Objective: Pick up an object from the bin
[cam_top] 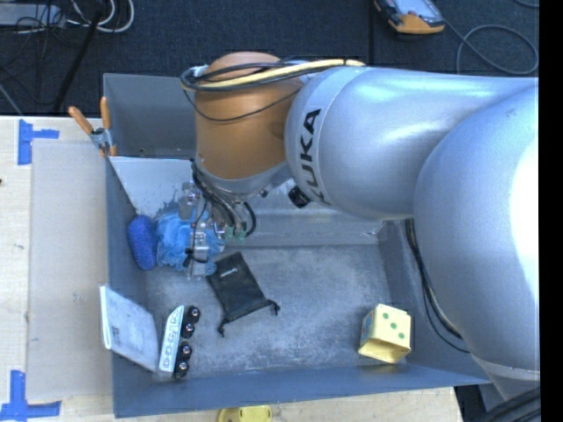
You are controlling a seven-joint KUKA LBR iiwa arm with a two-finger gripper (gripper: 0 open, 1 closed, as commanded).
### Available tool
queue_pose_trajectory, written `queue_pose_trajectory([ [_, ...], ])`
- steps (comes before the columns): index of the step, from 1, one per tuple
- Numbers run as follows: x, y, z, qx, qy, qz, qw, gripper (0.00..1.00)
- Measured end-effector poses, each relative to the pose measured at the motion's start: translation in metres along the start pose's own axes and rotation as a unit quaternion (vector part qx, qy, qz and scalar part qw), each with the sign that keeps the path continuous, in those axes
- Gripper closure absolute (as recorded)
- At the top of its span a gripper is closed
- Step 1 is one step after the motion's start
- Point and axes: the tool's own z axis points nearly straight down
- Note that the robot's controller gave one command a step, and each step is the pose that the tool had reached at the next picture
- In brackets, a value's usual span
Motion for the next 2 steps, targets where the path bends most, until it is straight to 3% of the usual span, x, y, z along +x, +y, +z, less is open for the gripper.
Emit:
queue_pose_trajectory([
  [1, -0.002, -0.001, -0.005, -0.001, -0.0036, 0.003, 1.0, 0.0],
  [2, -0.009, -0.02, 0.073, -0.002, -0.0057, 0.041, 0.9991, 0.0],
])
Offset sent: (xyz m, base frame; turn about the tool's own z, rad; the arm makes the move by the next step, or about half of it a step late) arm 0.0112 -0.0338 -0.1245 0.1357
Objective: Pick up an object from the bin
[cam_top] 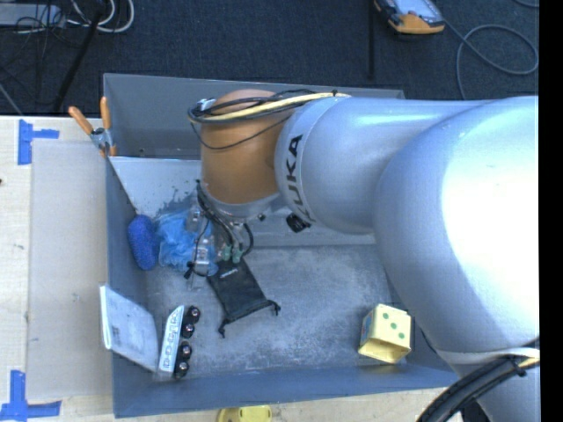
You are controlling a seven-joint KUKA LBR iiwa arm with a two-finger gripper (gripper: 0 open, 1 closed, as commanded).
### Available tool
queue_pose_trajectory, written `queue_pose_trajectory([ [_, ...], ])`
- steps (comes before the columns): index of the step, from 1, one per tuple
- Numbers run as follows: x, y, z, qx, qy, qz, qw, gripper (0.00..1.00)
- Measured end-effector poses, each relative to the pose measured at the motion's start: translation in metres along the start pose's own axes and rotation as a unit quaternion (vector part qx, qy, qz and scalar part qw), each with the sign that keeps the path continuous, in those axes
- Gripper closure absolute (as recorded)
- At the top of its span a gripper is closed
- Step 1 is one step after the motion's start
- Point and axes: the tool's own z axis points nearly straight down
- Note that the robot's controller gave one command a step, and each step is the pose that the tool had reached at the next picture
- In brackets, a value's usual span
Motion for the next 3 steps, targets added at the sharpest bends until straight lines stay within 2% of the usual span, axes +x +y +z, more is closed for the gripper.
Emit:
queue_pose_trajectory([
  [1, -0.001, -0.003, 0.04, 0.0, -0.0013, 0.025, 0.9997, 0.0],
  [2, 0.0, -0.014, -0.005, 0.001, 0.0017, 0.118, 0.993, 0.0],
  [3, -0.001, 0.001, 0.031, 0.0, -0.0015, 0.098, 0.9952, 0.0],
])
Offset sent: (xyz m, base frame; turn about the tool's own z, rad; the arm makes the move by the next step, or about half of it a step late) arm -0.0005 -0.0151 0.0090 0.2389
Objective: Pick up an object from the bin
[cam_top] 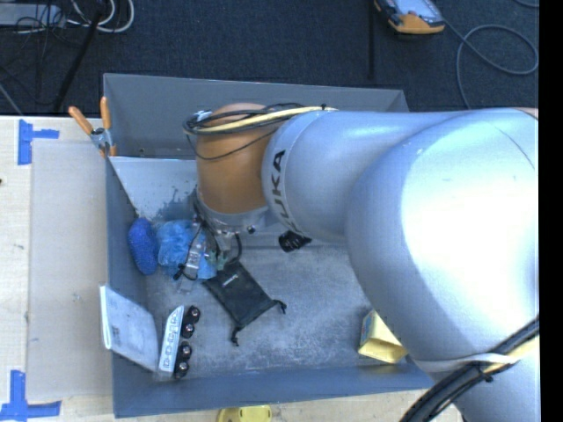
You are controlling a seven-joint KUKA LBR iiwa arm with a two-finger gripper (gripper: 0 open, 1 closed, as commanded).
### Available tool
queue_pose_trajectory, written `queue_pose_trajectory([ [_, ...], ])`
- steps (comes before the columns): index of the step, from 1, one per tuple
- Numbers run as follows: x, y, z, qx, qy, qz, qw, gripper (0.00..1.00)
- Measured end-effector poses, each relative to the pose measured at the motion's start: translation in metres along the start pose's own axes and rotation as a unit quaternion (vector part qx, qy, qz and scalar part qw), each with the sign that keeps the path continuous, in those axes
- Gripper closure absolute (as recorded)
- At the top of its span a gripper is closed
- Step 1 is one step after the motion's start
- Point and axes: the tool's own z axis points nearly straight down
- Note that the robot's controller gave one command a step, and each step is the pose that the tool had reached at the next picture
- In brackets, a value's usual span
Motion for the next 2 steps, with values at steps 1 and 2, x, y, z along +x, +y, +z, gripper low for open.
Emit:
queue_pose_trajectory([
  [1, 0.0091, -0.0036, 0.0187, 0.001, 0.0011, 0.106, 0.9944, 1.0],
  [2, 0.0091, -0.0036, 0.0187, 0.001, 0.0012, 0.106, 0.9944, 1.0],
])
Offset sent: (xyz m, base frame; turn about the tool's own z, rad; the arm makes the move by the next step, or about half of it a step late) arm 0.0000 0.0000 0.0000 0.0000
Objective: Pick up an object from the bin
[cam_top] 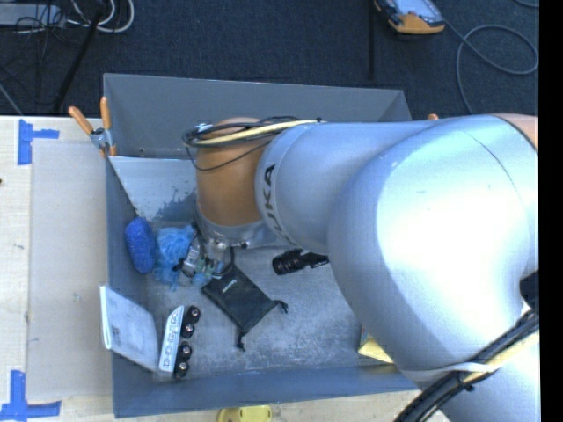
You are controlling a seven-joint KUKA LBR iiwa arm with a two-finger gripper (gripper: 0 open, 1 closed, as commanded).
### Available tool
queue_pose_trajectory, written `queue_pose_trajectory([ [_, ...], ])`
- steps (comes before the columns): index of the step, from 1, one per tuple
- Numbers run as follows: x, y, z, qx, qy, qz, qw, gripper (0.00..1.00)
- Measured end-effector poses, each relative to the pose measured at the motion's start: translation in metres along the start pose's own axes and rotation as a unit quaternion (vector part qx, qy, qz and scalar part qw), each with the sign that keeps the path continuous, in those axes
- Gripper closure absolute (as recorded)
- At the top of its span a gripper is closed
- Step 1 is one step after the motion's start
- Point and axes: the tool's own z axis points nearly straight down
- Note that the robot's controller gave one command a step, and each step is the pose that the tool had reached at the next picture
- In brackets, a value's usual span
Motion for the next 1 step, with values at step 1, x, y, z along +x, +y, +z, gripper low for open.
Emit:
queue_pose_trajectory([
  [1, 0.0001, -0.0004, -0.0019, 0.001, 0.0006, 0.0, 1.0, 1.0],
])
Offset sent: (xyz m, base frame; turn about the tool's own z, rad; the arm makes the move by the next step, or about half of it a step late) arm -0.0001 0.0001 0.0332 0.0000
